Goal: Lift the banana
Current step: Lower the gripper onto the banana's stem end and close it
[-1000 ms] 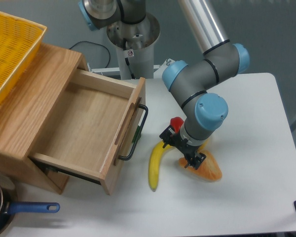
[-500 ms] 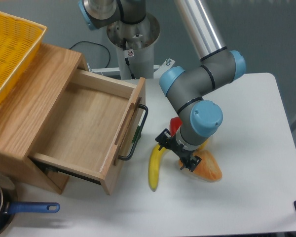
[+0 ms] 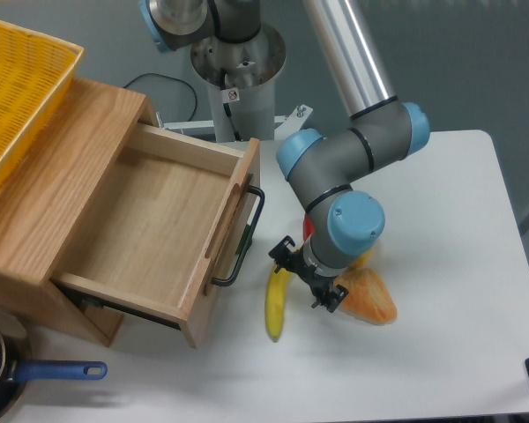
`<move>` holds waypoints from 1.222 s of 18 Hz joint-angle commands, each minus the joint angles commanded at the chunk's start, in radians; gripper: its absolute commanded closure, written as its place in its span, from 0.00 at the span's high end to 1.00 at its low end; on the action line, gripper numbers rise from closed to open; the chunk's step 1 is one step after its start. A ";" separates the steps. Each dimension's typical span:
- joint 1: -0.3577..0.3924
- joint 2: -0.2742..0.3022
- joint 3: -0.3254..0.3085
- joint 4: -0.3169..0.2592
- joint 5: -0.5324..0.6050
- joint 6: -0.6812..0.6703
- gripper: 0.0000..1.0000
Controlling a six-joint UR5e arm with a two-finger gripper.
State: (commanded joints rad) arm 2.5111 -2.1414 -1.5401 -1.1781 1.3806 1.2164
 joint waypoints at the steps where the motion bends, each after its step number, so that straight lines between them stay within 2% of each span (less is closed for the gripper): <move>1: -0.002 0.000 0.000 0.000 0.000 0.000 1.00; 22: -0.038 -0.015 -0.025 0.017 0.002 -0.043 1.00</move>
State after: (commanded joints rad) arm 2.4729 -2.1568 -1.5646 -1.1613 1.3821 1.1735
